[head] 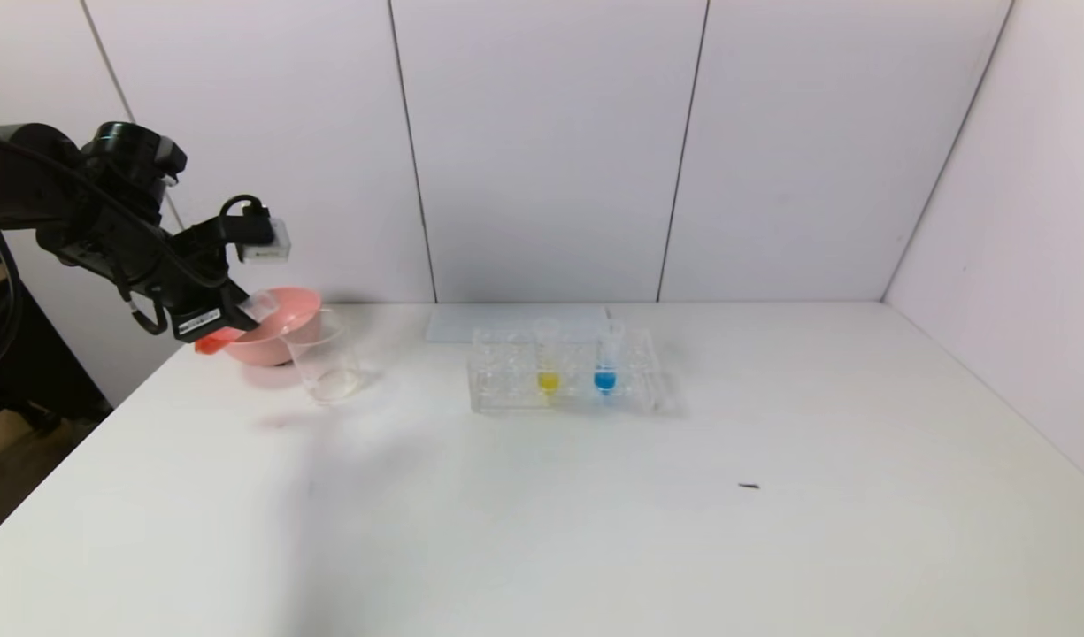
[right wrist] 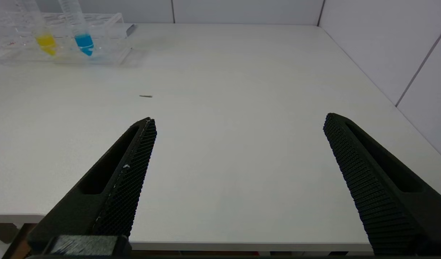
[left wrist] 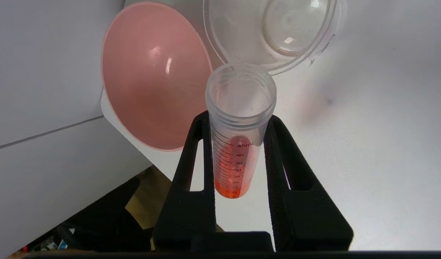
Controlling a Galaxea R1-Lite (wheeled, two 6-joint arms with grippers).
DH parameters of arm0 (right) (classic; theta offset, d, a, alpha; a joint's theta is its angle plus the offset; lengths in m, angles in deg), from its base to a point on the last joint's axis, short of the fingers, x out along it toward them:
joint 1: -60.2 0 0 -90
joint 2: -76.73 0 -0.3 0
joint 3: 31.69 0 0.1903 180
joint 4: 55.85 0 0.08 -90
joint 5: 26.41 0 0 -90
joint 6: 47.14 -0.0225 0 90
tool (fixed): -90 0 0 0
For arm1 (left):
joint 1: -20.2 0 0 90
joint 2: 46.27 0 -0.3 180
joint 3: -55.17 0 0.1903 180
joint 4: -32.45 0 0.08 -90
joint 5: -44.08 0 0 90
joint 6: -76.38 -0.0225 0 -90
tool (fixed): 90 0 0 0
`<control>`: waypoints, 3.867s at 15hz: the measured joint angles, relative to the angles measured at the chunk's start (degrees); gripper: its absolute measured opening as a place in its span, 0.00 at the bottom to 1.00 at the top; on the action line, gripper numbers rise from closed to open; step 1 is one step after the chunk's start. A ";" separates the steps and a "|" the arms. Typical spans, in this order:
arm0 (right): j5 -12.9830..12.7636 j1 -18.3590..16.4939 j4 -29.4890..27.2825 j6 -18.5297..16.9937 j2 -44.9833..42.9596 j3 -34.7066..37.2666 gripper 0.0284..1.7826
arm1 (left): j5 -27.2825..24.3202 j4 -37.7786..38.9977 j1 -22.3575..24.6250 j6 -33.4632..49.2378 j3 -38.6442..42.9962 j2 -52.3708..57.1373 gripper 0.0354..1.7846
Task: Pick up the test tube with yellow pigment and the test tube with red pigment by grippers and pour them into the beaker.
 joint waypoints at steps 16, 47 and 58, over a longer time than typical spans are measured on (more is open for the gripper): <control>0.00 0.00 0.00 0.05 0.00 -0.02 0.95 | 6.01 -2.45 -2.29 -3.15 -3.62 -2.38 0.22; 0.00 0.00 0.00 0.05 0.00 -0.02 0.95 | 16.29 -3.68 -6.19 -6.91 -6.49 -5.02 0.22; 0.00 0.00 0.00 0.02 0.00 -0.02 0.95 | 20.22 -3.28 -7.18 -7.85 -6.49 -5.18 0.22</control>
